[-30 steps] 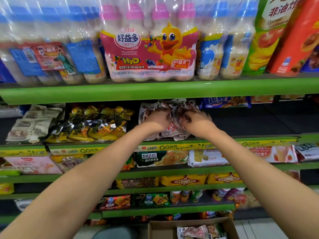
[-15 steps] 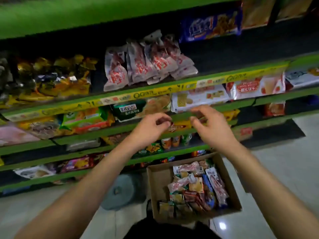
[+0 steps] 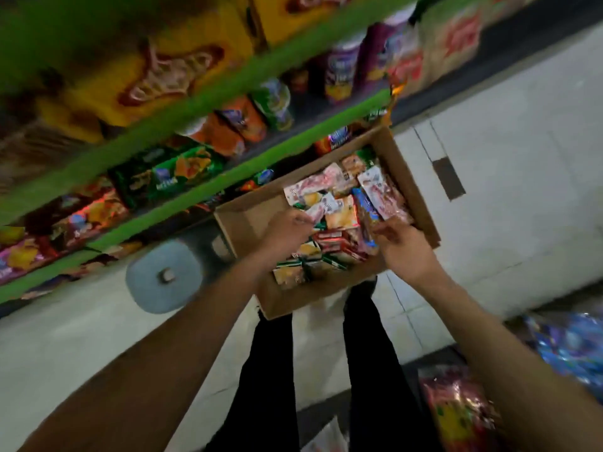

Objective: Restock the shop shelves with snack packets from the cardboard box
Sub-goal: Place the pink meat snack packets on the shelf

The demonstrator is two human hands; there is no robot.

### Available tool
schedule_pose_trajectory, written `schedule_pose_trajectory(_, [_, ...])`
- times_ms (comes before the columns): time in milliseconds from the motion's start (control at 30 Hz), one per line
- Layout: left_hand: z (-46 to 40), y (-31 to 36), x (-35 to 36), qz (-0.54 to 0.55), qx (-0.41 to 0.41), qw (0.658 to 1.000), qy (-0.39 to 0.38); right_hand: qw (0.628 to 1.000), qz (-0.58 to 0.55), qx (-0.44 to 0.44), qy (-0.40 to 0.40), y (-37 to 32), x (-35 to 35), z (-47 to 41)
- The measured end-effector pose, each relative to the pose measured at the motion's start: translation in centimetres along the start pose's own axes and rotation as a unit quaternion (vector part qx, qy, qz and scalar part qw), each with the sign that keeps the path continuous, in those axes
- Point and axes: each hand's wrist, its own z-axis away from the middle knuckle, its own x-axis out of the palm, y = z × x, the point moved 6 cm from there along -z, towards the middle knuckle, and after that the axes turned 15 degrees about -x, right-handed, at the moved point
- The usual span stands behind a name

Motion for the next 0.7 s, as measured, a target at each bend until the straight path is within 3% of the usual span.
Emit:
schedule_pose_trajectory(100, [-6.8, -1.8, 5.6, -0.045, -0.039, 0.998, -0.028, 0.999, 0.011, 0.037, -0.027, 7.5, 2.6, -2.2])
schedule_pose_trajectory(400, [-26.6, -8.8, 13.2, -0.117, -0.117, 0.986, 0.015, 0.992, 0.036, 0.068, -0.104, 22.8, 10.6, -11.2])
schedule_pose_trajectory(567, [-35.4, -10.3, 12.7, -0.217, -0.105, 0.964, 0.116, 0.994, 0.063, 0.075, -0.056, 28.7, 12.8, -17.3])
schedule_pose_trajectory(700, [-39.4, -10.0, 13.1, -0.216, -0.082, 0.966, 0.116, 0.991, 0.126, 0.05, 0.001, 31.8, 12.6, -22.1])
